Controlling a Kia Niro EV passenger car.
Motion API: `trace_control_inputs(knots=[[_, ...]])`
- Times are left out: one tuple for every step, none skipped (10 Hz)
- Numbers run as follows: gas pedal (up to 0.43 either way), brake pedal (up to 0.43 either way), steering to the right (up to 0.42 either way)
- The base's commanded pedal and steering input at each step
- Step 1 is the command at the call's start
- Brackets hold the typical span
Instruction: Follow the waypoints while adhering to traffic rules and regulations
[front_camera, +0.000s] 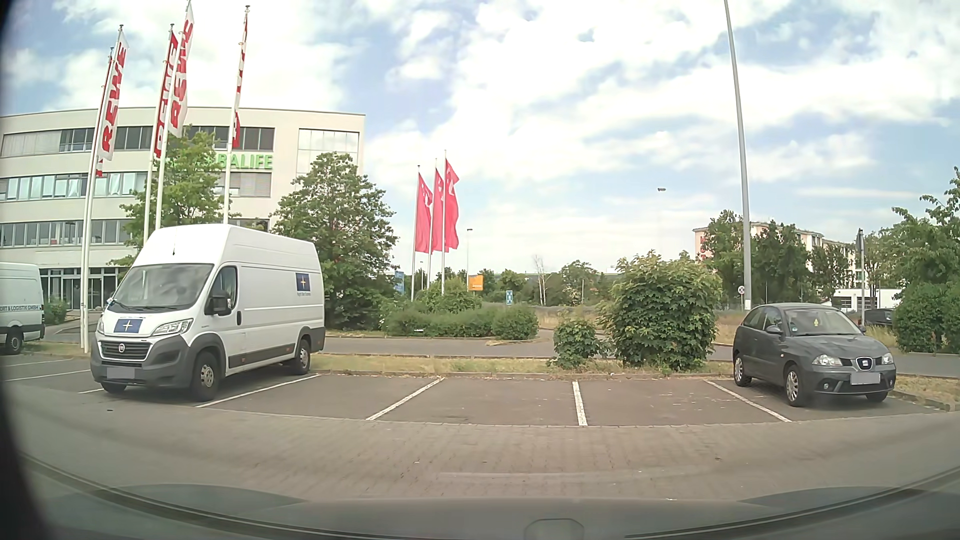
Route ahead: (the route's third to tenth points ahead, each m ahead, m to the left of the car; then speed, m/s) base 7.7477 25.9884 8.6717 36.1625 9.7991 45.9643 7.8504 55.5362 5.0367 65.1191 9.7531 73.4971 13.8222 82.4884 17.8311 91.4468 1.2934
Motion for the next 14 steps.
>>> trace_control_inputs(knots=[[0.067,0.024,-0.461],[0.067,0.024,-0.492],[0.067,0.030,-0.523],[0.067,0.030,-0.563],[0.067,0.030,-0.592],[0.067,0.024,-0.618],[0.067,0.024,-0.638],[0.067,0.030,-0.658],[0.067,0.030,-0.681],[0.067,0.024,-0.697],[0.067,0.030,-0.707],[0.067,0.030,-0.716],[0.067,0.030,-0.716],[0.067,0.030,-0.716]])
